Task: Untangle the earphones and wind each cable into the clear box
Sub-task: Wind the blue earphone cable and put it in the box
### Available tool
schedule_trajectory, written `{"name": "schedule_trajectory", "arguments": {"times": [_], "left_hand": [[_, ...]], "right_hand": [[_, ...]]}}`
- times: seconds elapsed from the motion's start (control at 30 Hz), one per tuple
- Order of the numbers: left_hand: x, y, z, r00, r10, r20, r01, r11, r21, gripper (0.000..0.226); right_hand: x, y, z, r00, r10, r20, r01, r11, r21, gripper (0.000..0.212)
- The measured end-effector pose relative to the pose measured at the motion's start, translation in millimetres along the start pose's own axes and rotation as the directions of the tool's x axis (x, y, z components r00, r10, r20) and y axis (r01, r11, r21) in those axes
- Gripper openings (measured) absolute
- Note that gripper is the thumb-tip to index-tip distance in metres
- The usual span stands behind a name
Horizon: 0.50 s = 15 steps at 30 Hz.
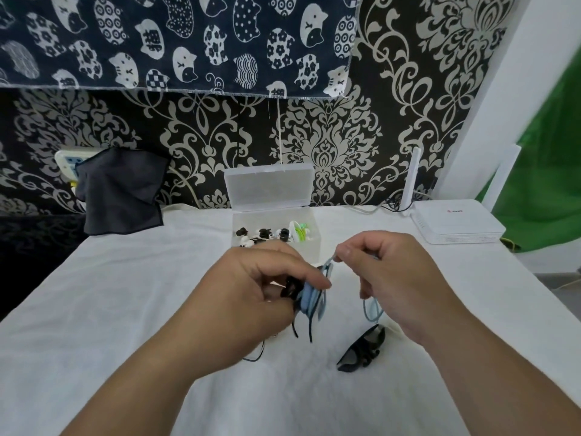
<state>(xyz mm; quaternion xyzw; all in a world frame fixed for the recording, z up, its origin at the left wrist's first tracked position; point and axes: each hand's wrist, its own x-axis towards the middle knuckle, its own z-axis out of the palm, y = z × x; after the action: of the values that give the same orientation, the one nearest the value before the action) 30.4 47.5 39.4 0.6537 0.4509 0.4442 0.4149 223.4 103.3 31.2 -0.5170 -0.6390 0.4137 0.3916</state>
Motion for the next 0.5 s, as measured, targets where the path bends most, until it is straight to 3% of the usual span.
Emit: {"name": "schedule_trajectory", "arguments": {"times": [0.2,0.37,0.5], "left_hand": [[3.8,-1.8,2.3,0.983,-0.031,-0.182,0.009,0.993,-0.122,0.048],[5.9,-5.4,5.4,0.943,-0.067,-0.325,0.013,0.986,-0.165,0.048],[6.8,-8.8,1.6,0.896,-0.048,-0.441,-0.008,0.992,-0.125,0.045]], "right_hand": [[-1.3,7.1,4.2,0.995,0.065,0.072,-0.064,0.998,-0.009,0.024],[-13.6,3.9,24.9,0.933,0.1,0.346,-0.081,0.994,-0.07,0.028],[-23.5,-6.4,31.9,0.85,0.117,0.514,-0.131,0.991,-0.01,0.027]]}}
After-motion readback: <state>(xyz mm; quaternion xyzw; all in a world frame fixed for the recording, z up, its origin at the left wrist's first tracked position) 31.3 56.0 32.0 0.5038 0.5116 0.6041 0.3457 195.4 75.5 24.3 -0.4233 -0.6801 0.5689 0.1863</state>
